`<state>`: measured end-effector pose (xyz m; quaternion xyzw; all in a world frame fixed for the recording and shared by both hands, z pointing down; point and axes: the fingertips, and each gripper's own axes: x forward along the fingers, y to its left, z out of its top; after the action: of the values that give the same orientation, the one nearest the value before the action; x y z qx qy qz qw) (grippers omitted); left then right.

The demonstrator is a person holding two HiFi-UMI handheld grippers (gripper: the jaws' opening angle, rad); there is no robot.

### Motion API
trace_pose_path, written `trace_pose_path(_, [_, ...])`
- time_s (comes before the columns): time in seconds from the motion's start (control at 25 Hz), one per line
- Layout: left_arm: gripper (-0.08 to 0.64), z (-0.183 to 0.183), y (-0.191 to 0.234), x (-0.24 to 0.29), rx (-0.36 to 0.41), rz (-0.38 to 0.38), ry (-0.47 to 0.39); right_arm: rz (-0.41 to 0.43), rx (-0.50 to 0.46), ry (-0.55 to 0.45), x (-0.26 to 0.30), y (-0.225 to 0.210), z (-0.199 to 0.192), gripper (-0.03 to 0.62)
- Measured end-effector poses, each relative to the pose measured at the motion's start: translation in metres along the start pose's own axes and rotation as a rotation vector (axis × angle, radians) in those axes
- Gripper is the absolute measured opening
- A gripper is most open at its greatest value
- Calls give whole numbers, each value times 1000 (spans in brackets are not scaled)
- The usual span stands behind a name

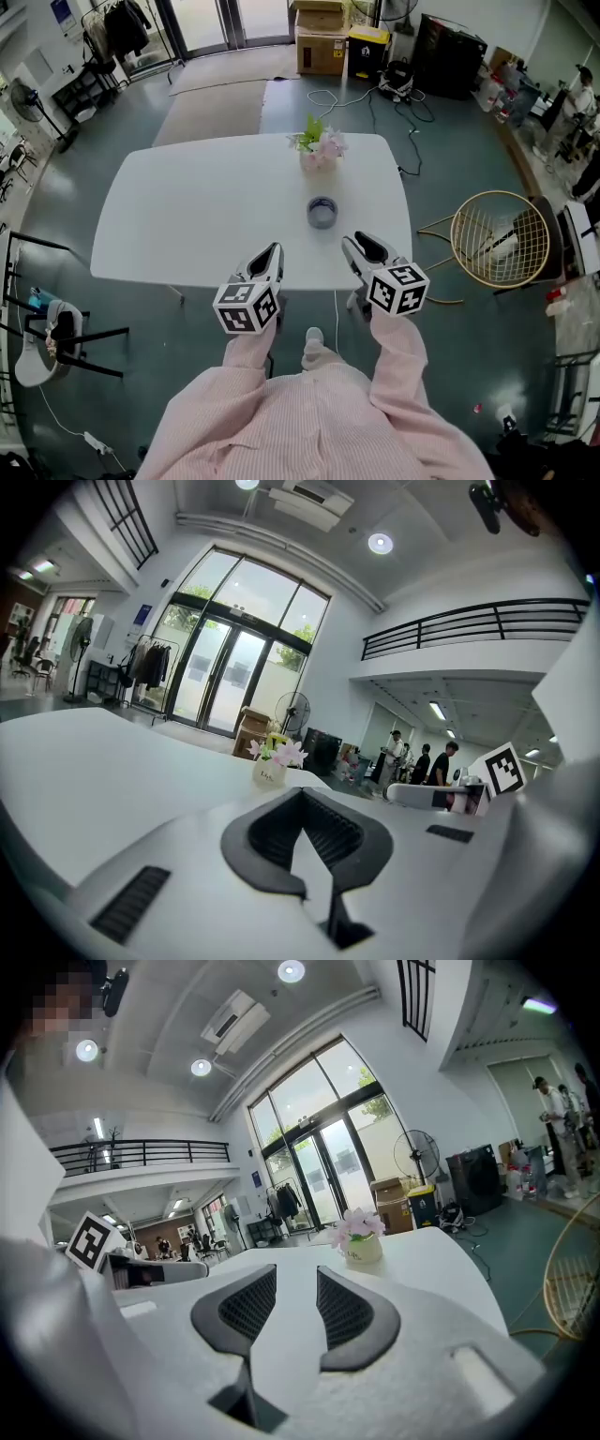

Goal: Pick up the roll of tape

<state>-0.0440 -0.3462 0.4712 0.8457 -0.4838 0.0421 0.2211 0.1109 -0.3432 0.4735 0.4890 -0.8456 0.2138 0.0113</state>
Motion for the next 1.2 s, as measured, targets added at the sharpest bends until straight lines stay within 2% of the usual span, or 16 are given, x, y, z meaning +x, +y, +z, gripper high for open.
trace_pose_path(0.24, [0, -4, 13, 39, -43, 17, 46, 33, -16, 75, 38, -27, 1, 128])
trace_pose_path(0.44, [0, -6, 37, 49, -80, 56, 73, 61, -28, 132, 68, -33, -4, 128])
trace_pose_path(0.76, [0, -25, 56, 71, -128, 60, 156, 100, -99, 236, 107, -39, -12, 129])
trace_pose_path(0.96, [0, -35, 71, 86, -169, 65, 189, 122, -164, 331, 136, -43, -22, 129])
trace_pose_path(1.2, [0, -51, 79, 104, -222, 44, 237, 166, -246, 481, 163, -43, -54, 127])
